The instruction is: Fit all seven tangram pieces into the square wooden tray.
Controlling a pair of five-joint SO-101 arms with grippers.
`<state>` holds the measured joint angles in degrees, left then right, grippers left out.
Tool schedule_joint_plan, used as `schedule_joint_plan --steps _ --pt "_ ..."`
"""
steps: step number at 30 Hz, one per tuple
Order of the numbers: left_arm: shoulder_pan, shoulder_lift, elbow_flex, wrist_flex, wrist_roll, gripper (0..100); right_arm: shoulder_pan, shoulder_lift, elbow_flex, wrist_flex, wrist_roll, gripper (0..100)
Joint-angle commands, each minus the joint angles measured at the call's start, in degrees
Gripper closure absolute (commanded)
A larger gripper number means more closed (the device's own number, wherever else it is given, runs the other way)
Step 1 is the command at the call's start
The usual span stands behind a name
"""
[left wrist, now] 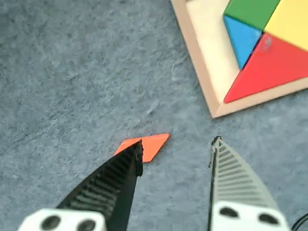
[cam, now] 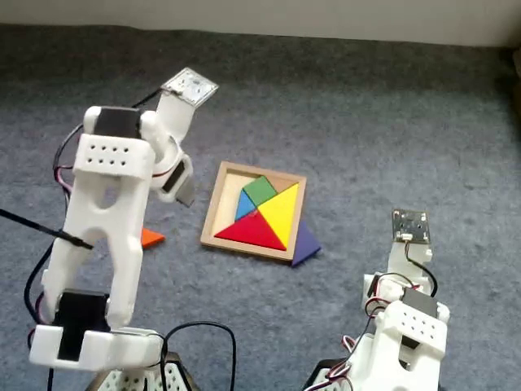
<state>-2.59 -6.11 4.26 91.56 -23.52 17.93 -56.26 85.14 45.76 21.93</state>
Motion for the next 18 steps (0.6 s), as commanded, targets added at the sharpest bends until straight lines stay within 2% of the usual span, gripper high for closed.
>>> schedule_joint_plan --steps 1,5,7,10,13,18 --pt "-5.4 -5.6 4.3 -0.1 -10.6 76 1.7 0.3 -0.2 -0.8 -0.1 86.5" --pt "-10.8 -6.3 10.4 -0.8 -23.0 77 1.7 0.3 -0.2 -0.8 -0.1 86.5" --pt "-13.7 -6.3 13.8 -4.5 -26.7 77 1.7 0.3 -0.2 -0.8 -0.1 86.5" --pt "-17.1 -6.3 19.4 -13.2 -28.2 77 1.7 0.3 -0.2 -0.8 -0.1 86.5" --pt "-17.7 -6.6 26.2 -20.2 -30.2 76 1.7 0.3 -0.2 -0.8 -0.1 86.5" --pt "-15.7 -6.3 31.3 -24.8 -30.5 76 1.6 0.3 -0.2 -0.8 -0.1 86.5"
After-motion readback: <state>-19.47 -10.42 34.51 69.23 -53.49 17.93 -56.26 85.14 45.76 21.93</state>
